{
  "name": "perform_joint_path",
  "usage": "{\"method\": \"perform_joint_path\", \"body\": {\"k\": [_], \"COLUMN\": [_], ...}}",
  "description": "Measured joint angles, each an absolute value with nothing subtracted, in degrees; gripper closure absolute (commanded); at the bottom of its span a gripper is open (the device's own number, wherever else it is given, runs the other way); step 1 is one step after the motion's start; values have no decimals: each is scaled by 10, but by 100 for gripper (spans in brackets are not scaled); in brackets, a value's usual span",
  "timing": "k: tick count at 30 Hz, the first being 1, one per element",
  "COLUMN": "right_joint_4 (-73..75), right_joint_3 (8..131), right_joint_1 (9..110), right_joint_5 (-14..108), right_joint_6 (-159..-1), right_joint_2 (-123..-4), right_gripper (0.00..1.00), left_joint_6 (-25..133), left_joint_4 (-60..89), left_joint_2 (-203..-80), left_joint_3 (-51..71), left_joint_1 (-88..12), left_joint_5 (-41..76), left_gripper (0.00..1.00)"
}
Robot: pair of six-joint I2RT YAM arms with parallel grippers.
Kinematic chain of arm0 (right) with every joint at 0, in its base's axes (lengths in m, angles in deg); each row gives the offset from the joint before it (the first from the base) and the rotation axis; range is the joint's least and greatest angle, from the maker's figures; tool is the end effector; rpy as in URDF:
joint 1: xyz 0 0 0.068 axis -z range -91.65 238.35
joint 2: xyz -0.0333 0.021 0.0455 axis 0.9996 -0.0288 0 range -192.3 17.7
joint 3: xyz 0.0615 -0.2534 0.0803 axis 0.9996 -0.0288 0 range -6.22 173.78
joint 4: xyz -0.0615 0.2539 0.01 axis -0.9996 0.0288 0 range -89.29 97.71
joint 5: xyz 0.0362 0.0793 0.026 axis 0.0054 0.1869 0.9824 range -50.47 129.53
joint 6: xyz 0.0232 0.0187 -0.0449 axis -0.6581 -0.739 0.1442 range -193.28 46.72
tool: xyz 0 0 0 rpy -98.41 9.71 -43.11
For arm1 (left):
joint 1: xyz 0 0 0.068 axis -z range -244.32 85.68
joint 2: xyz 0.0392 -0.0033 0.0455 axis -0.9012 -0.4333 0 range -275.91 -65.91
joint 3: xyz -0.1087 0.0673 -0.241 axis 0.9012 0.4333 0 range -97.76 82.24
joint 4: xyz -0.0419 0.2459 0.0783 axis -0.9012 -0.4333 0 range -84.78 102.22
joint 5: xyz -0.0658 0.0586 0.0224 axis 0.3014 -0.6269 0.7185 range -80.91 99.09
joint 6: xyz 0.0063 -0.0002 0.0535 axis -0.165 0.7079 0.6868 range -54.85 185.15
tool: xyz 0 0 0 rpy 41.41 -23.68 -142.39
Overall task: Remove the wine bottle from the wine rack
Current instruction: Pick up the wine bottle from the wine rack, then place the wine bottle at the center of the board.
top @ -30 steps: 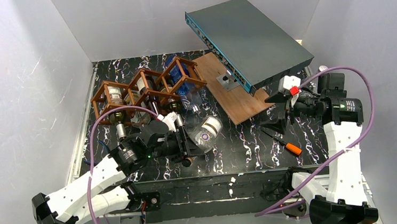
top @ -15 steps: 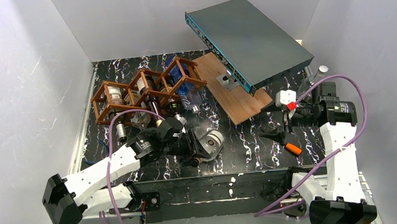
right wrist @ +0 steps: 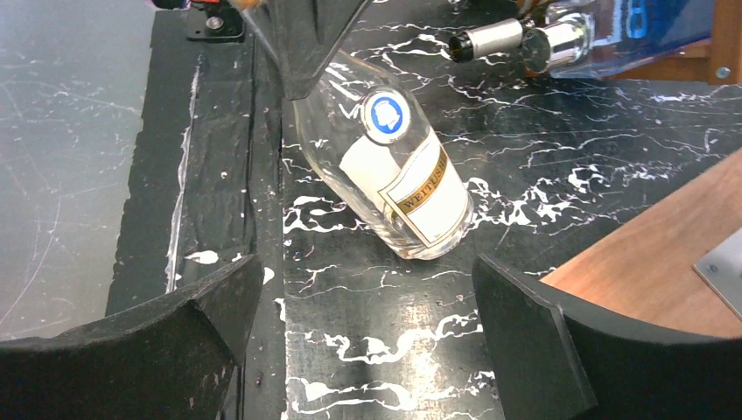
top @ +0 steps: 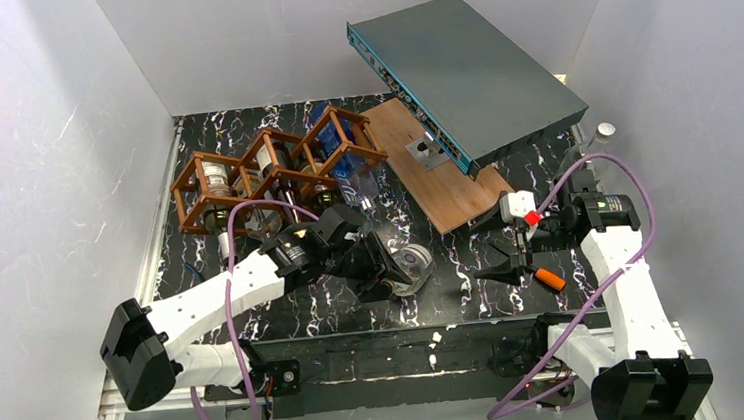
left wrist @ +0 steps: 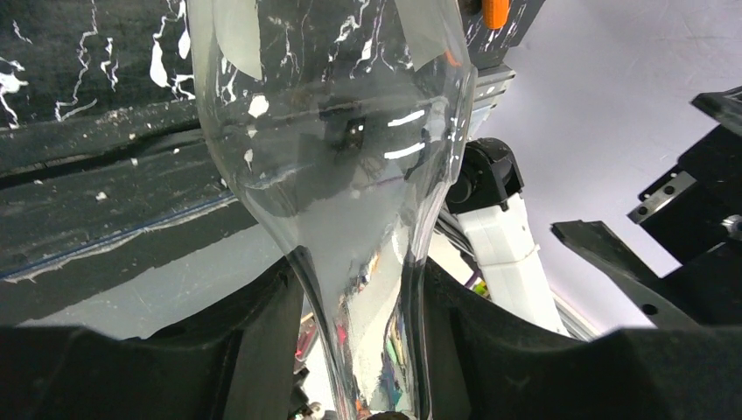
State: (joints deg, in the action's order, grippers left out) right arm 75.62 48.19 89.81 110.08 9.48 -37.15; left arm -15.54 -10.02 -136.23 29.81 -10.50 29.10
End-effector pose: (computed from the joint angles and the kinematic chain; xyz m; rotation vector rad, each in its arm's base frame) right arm 0.1361 0.0301 0.3044 -1.4350 1.3934 0.8737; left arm 0.1464 -0.2209 0.2747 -0.4239 2.7555 -1.3809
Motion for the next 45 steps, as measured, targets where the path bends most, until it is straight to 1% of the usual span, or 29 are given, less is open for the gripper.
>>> {"method": "perform_joint_path", "body": {"k": [4, 8, 18, 24, 36, 42, 45], "right_joint_4": [739, 724, 658, 595, 466, 407, 381], "right_joint_3": [465, 444, 403, 386, 376, 357, 349], "right_joint_1": [870, 843, 796, 773, 754, 721, 701], "right_joint_5": [1101, 1106, 1096, 1069, 1011, 990, 970], "right_joint_6": [104, 121, 132, 95, -5, -58, -75], "right_joint_2": [-372, -373, -387, -389, -389, -396, -398], "right_gripper": [2, 2, 2, 2, 2, 1, 2], "left_joint_6": [-174, -185, -196, -200, -203, -203, -203], "left_joint_4": [-117, -123, -121, -118, -114, -112, -110], "left_joint_2": [-1368, -1381, -1452, -1486, -1530, -1553, -1561], "left_joint_3": [281, 264, 212, 183, 144, 125, 118], "left_joint_1": [-105, -105, -100, -94, -91, -91, -91], "left_joint_5": [297, 303, 317, 326, 342, 353, 358], "left_gripper": [89, 88, 80, 77, 75, 69, 63]}}
